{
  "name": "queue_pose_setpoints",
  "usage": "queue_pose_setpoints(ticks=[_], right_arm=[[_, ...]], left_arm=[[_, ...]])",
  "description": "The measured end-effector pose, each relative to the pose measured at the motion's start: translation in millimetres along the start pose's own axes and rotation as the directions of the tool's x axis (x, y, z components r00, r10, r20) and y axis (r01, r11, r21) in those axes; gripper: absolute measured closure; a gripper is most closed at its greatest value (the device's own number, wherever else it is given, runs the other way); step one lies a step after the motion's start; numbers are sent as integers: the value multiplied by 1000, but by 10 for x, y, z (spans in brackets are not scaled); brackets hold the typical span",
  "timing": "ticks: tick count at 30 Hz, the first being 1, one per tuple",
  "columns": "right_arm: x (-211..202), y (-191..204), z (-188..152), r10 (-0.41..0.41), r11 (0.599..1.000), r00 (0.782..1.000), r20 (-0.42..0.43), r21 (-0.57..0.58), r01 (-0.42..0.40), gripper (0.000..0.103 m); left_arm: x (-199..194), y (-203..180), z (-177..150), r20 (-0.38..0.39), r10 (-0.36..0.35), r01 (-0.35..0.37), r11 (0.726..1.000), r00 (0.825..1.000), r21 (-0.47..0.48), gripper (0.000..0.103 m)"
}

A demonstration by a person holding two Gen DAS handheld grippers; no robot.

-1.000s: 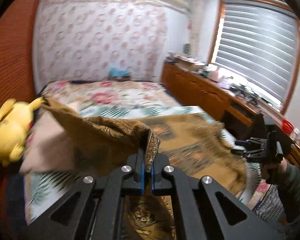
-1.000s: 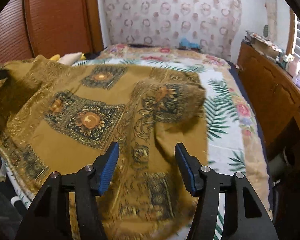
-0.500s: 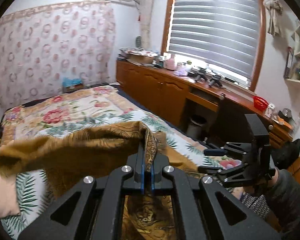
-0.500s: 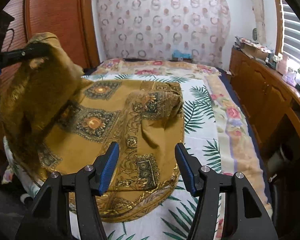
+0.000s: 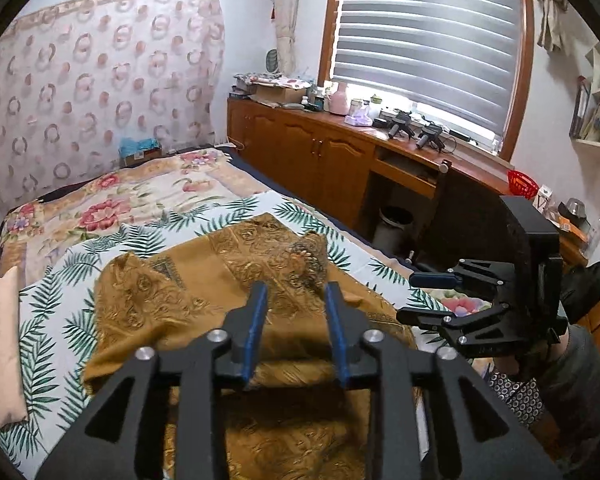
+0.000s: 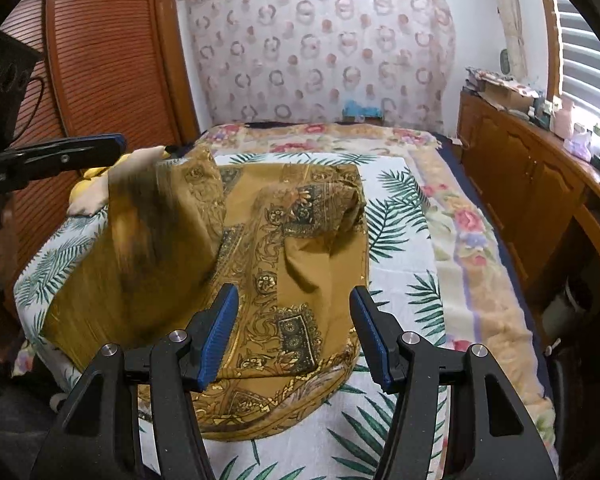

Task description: Fold small clothes

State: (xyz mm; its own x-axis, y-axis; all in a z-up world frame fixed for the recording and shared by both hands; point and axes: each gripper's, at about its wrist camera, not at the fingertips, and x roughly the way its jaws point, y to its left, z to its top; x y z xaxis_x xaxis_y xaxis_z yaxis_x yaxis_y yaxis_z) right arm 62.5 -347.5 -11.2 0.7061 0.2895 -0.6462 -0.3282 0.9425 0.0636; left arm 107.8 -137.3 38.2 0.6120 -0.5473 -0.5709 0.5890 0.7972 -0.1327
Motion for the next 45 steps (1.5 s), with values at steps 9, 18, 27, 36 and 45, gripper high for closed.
queue_pose_setpoints(ticks=[9,18,27,36,45], right_arm=[[35,136,152,11,1000,1000,9,-22,-11,44],[159,579,391,67,993,998,11,-102,-65,43],[573,1315,786,161,957,986,-44,-235,-167,35],[1178,1838,803,170,911,967,-188,-345,-227,35],[1444,1795,576,30,879,972,-234,-457,-137,35]], left_arm=[[-277,320,-229,23,84,-83,996,996,-41,45],[-554,799,-602,8,205,-203,973,979,-113,44],[-831,1159,-847,6,289,-284,943,957,-175,44],[-948,1325,-983,4,315,-308,930,949,-201,44],[-905,1353,-1039,-7,305,-300,933,952,-201,44]])
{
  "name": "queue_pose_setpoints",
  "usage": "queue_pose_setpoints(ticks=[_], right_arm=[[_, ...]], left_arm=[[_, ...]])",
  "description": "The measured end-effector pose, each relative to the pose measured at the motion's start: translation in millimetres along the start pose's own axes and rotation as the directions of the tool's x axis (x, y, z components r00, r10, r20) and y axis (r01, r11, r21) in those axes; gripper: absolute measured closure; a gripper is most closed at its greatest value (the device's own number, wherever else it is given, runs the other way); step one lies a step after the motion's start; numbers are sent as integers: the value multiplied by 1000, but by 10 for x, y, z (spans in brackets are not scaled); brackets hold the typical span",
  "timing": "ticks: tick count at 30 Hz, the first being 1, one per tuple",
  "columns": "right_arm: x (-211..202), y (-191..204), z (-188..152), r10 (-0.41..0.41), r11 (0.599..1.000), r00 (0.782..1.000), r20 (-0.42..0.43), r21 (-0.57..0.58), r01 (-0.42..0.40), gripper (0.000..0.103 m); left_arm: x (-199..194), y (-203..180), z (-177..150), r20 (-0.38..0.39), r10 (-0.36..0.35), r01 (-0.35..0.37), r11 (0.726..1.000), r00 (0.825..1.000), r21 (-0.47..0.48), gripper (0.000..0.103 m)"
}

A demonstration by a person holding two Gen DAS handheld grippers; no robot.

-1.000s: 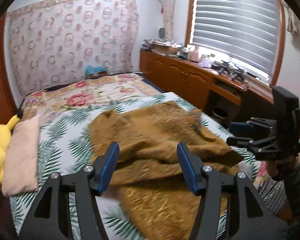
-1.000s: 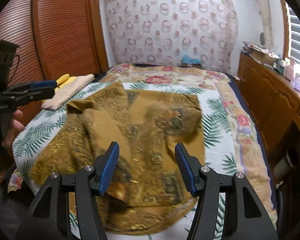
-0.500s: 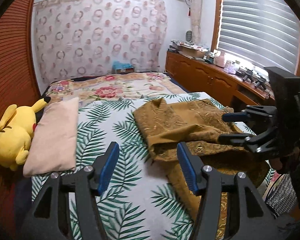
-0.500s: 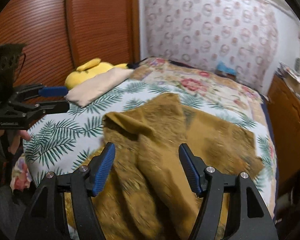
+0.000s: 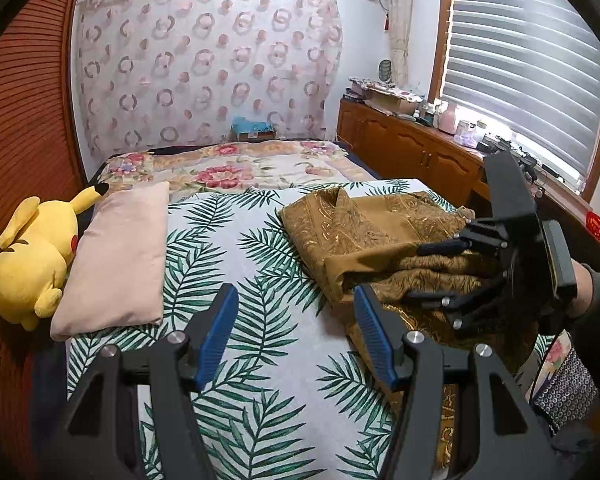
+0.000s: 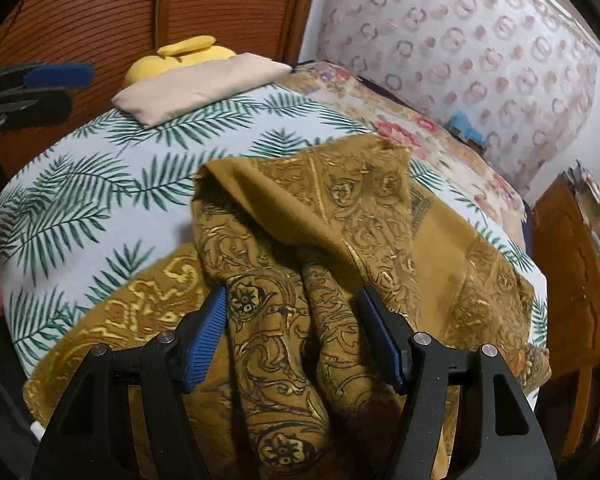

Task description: Fold small clothes

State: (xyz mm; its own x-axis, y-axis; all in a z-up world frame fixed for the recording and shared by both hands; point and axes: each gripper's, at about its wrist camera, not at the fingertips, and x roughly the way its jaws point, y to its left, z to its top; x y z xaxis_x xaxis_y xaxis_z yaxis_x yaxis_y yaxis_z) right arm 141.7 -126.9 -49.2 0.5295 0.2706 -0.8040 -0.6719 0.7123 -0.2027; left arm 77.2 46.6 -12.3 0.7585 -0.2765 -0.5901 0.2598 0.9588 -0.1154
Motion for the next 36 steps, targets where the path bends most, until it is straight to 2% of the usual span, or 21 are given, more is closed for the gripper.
queue_pose_setpoints(ticks=[2,3,4,5,6,7,10,14,16,17,18,19,20,21,22,28,36], right_arm=[[-14,-116,-15,5,999,1000,7,33,-6,36],[-17,-154,-12,9,999,1000,7,47,-9,45],[-25,-213,-15,13,998,1000,9,65,-13,60],[-30,-285,-22,28,996,1000,9,84,-29,70],[-34,-335,-26,46,994,999,12,96,-47,89],[-52,-385,-35,56,993,998,19,107,-58,95],[-182,-564,-42,50,989,996,71,137,-59,99],[-457,-1015,1,-41,974,988,149,224,7,100],[-545,-1301,-3,-99,956,983,154,289,51,100],[-560,-1483,-28,-158,935,978,138,338,103,99],[-548,-1633,-62,-220,914,969,111,371,165,92],[-512,-1740,-100,-266,899,961,80,380,217,77],[-449,-1834,-147,-287,887,957,32,387,253,69],[-383,-1921,-213,-269,879,963,-12,404,251,59],[-367,-1948,-257,-258,878,966,-18,413,242,57],[-469,-1833,-535,-228,886,973,-18,411,215,56],[-735,-1421,-1031,-175,896,984,12,415,155,56]], left_arm=[[16,-11,-8,-3,-3,3,1000,1000,3,44],[25,-17,-14,-4,-5,5,1000,1000,4,44],[21,-26,-24,-5,-6,6,1000,1000,4,44],[35,-31,-29,-8,-8,8,1000,1000,4,44],[42,-35,-33,-10,-10,10,1000,1000,4,44],[41,-32,-45,-12,-12,12,1000,1000,4,44],[82,-61,-59,-23,-21,21,1000,1000,6,44],[134,-138,-88,-33,-36,36,999,999,13,44],[157,-186,-102,-40,-49,49,999,998,14,44],[178,-222,-115,-44,-58,58,998,997,19,44],[192,-241,-124,-50,-63,64,998,997,22,44],[208,-268,-130,-55,-66,68,997,996,25,44],[231,-300,-141,-62,-71,73,997,996,30,44],[256,-332,-152,-69,-75,78,996,995,34,44],[265,-353,-150,-71,-77,80,996,994,35,44],[389,-518,-214,-100,-93,98,994,991,46,44],[586,-744,-340,-151,-129,140,988,980,60,44]])
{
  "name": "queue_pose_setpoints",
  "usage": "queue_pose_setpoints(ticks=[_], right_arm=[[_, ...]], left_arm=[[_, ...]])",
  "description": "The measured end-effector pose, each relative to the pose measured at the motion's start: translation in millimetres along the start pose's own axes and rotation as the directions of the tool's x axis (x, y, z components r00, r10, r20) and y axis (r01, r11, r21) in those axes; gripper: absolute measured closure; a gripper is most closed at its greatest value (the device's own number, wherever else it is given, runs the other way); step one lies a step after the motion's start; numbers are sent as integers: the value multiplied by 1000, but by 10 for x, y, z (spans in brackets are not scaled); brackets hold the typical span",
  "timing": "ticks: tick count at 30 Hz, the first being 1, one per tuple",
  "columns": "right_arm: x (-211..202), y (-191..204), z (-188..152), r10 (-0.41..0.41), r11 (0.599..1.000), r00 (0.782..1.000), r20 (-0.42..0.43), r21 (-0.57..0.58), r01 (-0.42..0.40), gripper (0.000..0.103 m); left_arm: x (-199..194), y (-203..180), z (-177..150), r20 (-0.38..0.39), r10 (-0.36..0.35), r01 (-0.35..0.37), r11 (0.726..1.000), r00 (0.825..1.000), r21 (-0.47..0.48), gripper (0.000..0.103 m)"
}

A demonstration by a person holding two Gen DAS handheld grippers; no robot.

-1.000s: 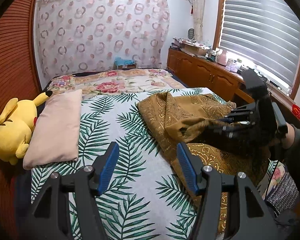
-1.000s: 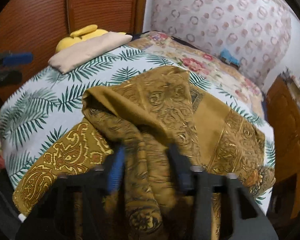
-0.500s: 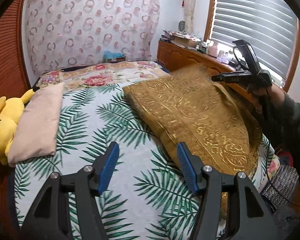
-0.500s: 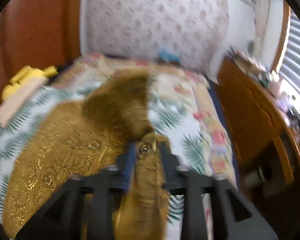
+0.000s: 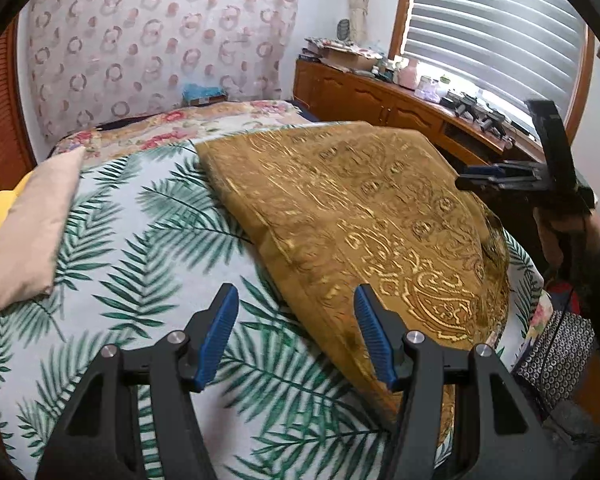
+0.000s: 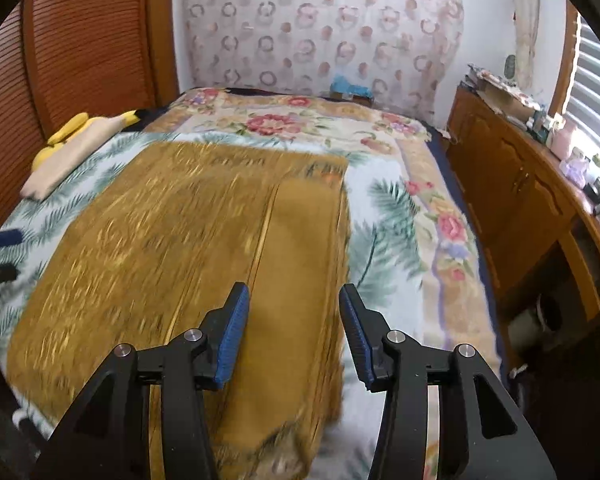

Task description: Fold small clothes

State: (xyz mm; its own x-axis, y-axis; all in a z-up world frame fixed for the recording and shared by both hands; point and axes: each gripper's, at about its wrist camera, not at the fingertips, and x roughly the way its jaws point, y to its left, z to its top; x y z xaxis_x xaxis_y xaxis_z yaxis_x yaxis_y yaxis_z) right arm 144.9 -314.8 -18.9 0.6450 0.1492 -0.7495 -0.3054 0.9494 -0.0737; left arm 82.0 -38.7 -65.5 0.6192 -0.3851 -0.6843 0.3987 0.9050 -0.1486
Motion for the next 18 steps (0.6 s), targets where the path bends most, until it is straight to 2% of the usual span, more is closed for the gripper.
queue_pose_setpoints(ticks=[7,8,10,12,14,18], right_arm=[[115,14,-454,-48,999,997,-61,-10,47,56],[127,-20,-503,-26,1000,998,-62,8,27,60],[97,-60,-532,26,999,999,-44,33,-25,81],[56,-45,-546,47,999,998,-28,11,-47,96],[13,-11,-562,14,1000,1000,-14,-23,-15,96],[-33,-13,-603,6,1000,1000,0,-5,-6,96]], left_arm=[[210,-68,-128,-85,-15,15,1000,996,-2,44],[219,-79,-146,-91,-19,19,1000,996,-3,44],[225,-100,-174,-98,-34,34,999,995,-9,44],[226,-131,-210,-108,-52,51,999,993,-16,44],[219,-166,-252,-118,-57,56,998,991,-12,44],[175,-209,-329,-123,-59,59,998,991,-2,44]])
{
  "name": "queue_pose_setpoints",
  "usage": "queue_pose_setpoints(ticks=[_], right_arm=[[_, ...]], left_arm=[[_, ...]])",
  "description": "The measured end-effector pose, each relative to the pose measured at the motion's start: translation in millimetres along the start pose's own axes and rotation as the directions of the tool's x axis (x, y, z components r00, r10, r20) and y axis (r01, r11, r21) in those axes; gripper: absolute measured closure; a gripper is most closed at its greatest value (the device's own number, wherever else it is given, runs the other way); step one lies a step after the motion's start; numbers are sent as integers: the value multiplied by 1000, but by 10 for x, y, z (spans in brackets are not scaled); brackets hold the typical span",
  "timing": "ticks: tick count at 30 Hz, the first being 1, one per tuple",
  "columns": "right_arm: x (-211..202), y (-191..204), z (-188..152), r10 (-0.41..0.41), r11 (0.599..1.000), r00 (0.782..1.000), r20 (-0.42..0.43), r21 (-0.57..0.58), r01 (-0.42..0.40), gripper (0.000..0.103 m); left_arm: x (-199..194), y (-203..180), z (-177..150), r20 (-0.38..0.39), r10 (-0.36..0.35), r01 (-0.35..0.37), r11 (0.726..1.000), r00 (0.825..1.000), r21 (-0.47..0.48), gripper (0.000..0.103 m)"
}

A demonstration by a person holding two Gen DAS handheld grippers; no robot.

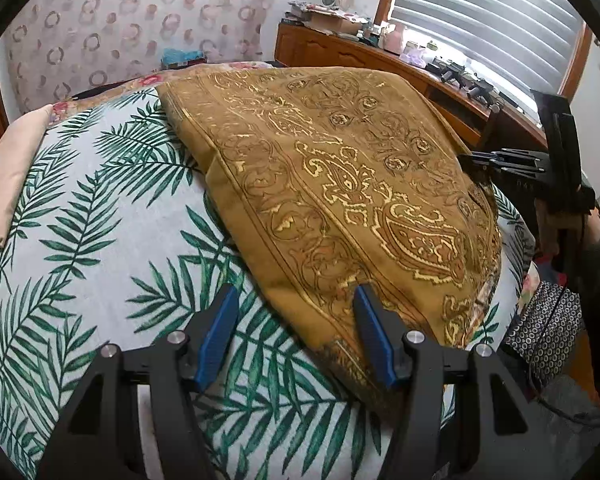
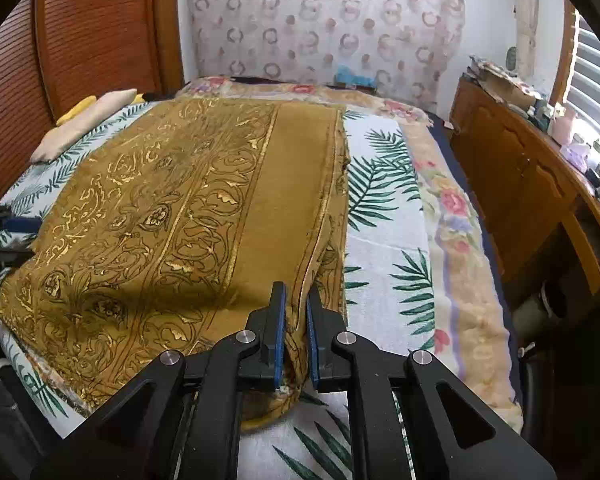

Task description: Fold small clothes

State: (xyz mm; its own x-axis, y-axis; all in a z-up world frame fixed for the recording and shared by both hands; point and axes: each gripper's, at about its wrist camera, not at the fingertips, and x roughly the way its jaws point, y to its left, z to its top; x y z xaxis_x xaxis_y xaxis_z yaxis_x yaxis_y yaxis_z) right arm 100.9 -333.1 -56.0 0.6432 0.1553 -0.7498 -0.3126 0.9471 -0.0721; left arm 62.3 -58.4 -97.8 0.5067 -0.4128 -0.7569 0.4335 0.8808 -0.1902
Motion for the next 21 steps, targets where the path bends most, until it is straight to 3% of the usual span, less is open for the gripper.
queue_pose_setpoints(ticks=[3,8,9,12,14,15,21], right_arm=[[-26,-11,-33,-3,1000,1000,6,20,3,96],[-107,22,-71,-37,999,999,19,31,37,84],[-132,31,-75,-34,999,999,23,33,34,80],[-205,83,-76,-46,998,998,37,33,45,56],[-263,118,-87,-23,999,998,56,35,21,48],[-284,148,-94,-8,999,998,62,34,6,42],[-394,406,-87,48,999,996,81,-4,-48,37]], left_arm=[[-39,-33,-51,2,-1,1,1000,1000,5,44],[-94,-128,-135,-7,-36,36,999,999,31,63],[-101,-143,-151,-8,-45,45,998,999,33,65],[-105,-171,-175,2,-51,51,998,999,22,85],[-125,-189,-142,5,-49,49,998,999,31,100],[-165,-191,-110,21,-60,60,998,998,25,101],[-494,-278,323,142,-99,95,995,985,34,102]])
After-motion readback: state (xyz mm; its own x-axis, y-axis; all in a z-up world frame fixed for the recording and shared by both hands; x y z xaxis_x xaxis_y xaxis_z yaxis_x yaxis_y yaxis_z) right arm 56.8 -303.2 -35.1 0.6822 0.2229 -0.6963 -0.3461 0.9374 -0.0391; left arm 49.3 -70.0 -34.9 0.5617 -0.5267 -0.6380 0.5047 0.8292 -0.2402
